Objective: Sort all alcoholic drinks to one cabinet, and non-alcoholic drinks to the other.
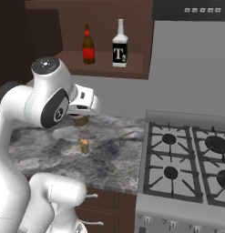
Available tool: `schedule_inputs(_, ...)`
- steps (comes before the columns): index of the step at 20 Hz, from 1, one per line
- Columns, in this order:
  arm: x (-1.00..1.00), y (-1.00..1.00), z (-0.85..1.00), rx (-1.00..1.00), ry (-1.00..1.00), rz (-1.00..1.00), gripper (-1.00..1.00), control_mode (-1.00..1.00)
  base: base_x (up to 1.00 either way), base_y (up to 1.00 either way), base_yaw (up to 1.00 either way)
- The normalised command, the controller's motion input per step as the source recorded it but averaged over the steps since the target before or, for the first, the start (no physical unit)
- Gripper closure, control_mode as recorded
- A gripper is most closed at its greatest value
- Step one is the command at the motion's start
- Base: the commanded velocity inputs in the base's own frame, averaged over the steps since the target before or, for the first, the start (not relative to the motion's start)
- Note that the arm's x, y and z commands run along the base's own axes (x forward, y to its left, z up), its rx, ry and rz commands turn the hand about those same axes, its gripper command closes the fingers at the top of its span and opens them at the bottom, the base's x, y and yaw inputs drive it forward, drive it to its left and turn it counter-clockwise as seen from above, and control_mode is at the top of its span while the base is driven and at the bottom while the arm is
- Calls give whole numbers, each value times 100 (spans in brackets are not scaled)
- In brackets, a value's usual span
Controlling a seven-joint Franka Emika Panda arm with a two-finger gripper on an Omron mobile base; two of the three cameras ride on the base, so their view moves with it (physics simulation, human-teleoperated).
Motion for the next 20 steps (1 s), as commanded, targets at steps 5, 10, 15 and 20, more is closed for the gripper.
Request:
schedule_inputs(5, 0, 0, 0, 0, 0, 0, 100, 100, -62, 0, 0)
schedule_inputs(10, 0, 0, 0, 0, 0, 0, 100, 100, -72, 0, -1)
schedule_inputs(15, 0, 0, 0, 0, 0, 0, 100, 100, -72, 0, 0)
schedule_inputs(20, 0, 0, 0, 0, 0, 0, 100, 100, -69, 0, 0)
